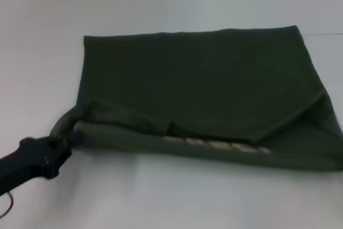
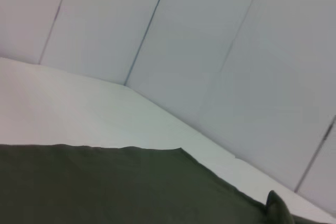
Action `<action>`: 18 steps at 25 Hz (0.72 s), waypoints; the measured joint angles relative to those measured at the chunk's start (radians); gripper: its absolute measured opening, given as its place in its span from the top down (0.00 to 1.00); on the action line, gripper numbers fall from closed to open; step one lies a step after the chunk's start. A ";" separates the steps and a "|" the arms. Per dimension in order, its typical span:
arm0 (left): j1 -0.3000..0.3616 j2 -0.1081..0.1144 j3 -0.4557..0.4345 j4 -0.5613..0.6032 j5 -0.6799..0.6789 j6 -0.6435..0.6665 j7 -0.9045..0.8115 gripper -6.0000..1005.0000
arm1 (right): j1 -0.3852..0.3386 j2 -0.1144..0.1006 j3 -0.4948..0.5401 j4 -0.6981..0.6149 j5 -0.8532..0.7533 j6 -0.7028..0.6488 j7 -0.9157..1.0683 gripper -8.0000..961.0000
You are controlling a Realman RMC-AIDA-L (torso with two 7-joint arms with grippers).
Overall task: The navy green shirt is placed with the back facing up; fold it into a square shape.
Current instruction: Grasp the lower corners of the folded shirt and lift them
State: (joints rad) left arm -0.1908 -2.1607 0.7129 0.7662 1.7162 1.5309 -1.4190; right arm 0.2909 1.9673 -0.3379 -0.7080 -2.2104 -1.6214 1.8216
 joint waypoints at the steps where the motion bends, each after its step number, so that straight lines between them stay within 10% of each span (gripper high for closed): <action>1: 0.007 0.001 -0.011 0.002 0.011 0.023 -0.006 0.98 | -0.013 0.000 0.001 -0.005 0.000 -0.021 -0.012 0.95; 18: 0.044 0.035 -0.080 -0.007 0.187 0.303 -0.092 0.96 | -0.148 -0.015 0.009 -0.018 -0.040 -0.241 -0.182 0.95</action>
State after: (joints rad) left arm -0.1471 -2.1260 0.6329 0.7595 1.9029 1.8340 -1.5110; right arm 0.1426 1.9520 -0.3289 -0.7265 -2.2499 -1.8624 1.6391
